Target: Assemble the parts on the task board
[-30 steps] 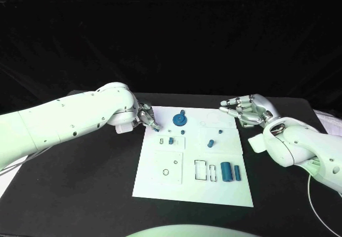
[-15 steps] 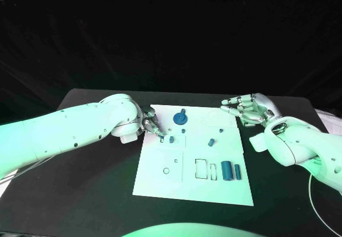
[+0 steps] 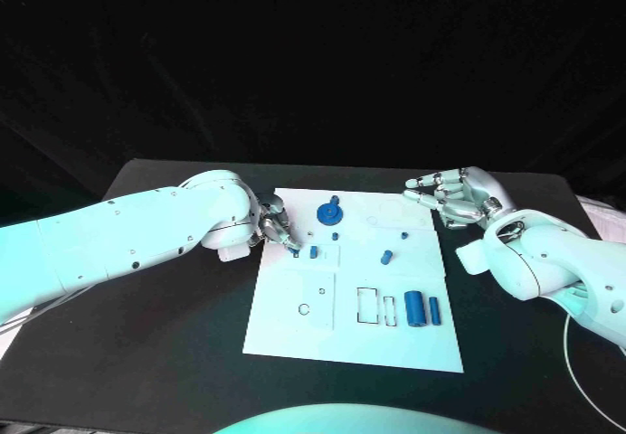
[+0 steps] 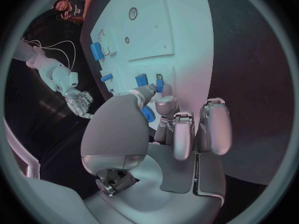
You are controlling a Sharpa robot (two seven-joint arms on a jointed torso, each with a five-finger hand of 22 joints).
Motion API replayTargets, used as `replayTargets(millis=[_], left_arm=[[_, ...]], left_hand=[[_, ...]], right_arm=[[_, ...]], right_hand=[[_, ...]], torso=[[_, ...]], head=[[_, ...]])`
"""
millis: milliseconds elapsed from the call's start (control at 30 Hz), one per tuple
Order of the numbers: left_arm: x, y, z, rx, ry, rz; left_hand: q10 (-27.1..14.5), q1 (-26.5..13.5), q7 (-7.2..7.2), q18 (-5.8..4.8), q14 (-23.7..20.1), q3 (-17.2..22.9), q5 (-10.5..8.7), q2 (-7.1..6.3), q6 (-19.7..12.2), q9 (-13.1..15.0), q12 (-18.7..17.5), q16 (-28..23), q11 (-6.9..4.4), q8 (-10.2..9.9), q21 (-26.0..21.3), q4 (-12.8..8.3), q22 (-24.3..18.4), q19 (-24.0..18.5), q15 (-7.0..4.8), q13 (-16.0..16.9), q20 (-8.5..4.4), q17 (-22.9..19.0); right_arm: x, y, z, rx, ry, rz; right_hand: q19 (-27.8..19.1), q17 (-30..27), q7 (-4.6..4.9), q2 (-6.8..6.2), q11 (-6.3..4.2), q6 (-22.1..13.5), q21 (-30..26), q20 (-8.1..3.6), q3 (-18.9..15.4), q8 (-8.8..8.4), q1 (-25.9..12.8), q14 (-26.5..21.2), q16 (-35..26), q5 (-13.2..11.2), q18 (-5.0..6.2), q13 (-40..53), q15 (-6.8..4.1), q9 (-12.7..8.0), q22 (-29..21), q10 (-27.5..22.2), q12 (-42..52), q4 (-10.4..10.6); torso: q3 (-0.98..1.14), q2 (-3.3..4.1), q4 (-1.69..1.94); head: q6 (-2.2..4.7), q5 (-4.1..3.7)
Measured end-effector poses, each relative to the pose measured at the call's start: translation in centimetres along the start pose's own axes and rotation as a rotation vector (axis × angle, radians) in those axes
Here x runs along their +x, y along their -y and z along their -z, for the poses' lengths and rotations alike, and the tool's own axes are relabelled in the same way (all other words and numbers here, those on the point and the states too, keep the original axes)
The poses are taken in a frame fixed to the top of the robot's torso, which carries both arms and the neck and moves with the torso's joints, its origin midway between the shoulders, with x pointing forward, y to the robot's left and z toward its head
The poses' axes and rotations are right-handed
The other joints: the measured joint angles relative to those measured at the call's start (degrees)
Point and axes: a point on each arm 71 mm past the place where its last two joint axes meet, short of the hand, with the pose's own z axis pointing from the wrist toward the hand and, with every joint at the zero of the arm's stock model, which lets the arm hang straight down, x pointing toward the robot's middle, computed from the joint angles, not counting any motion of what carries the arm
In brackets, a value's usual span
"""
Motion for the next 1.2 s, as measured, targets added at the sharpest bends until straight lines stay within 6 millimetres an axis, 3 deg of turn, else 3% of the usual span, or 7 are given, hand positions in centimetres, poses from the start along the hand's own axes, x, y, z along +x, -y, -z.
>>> replayTargets(millis=[1067,1200], left_arm=[[0.17,0.31,-0.09,-0.013,-0.039,-0.047],[0.13,0.35,-0.17,-0.017,-0.043,-0.054]], left_hand=[[0.42,0.12,0.0,0.0,0.0,0.24,0.09,0.15,0.02,0.01,0.28,0.0,0.01,0.16,0.0,0.09,0.0,0.0,0.0,0.43,0.0,0.04],[1.36,-1.79,-0.32,0.0,0.0,1.14,0.08,0.59,0.56,-0.16,1.46,0.0,-0.33,0.23,0.49,-0.32,0.0,0.0,0.0,1.48,0.0,0.03]], right_arm=[[0.0,0.01,0.02,0.0,-0.001,0.0],[-0.03,0.01,0.04,0.0,-0.001,0.0]], right_hand=[[0.0,0.03,0.0,0.0,0.0,0.0,0.0,0.0,0.0,0.0,0.0,0.0,0.0,0.0,0.0,-0.01,0.0,0.02,0.0,0.0,0.0,0.0],[0.0,0.03,0.0,0.0,0.0,0.0,0.0,0.0,0.0,0.0,0.0,0.0,0.0,0.0,0.0,0.0,0.0,0.04,0.0,0.0,0.0,0.0]], torso=[[0.07,-0.05,-0.08],[0.09,-0.09,-0.05]], head=[[-0.36,0.02],[-0.37,-0.07]])
